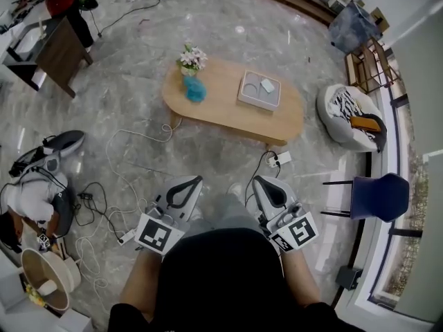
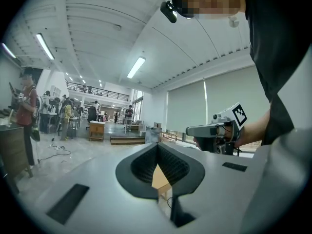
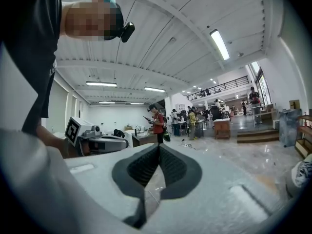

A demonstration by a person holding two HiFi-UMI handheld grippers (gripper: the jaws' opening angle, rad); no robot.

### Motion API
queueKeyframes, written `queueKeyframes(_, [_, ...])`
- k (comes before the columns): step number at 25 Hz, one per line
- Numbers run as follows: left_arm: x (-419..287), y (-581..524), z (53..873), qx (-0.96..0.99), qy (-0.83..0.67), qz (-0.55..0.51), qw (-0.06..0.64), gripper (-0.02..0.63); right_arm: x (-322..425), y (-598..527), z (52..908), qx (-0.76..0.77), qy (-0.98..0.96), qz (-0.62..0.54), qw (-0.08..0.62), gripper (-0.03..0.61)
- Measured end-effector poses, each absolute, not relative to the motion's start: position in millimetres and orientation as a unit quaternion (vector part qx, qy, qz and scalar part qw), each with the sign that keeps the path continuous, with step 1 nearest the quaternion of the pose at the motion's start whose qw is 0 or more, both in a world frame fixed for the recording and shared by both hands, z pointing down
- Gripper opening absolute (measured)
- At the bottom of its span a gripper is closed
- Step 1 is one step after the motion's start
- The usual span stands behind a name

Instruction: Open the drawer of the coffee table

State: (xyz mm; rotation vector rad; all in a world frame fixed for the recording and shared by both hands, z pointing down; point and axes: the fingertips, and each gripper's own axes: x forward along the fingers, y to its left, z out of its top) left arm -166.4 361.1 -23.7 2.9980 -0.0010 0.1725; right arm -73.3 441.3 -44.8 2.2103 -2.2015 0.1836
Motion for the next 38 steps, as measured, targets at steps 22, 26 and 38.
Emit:
queueKeyframes(22, [-26, 231, 80, 0.972, -0.136, 0.119, 0.148, 0.011, 105, 307, -2, 0.615, -0.781, 0.106, 0.01, -0.003])
queueKeyframes(26, [0, 213, 100, 0.96, -0.178, 0.125, 0.177, 0.011, 143, 290, 14, 0.589, -0.799, 0.119, 0.01, -0.002])
queueKeyframes(38, [23, 157, 209, 0.89, -0.269, 0.072, 0.362, 0.011, 178, 237, 93, 0.522, -0.833, 0.179, 0.038, -0.002])
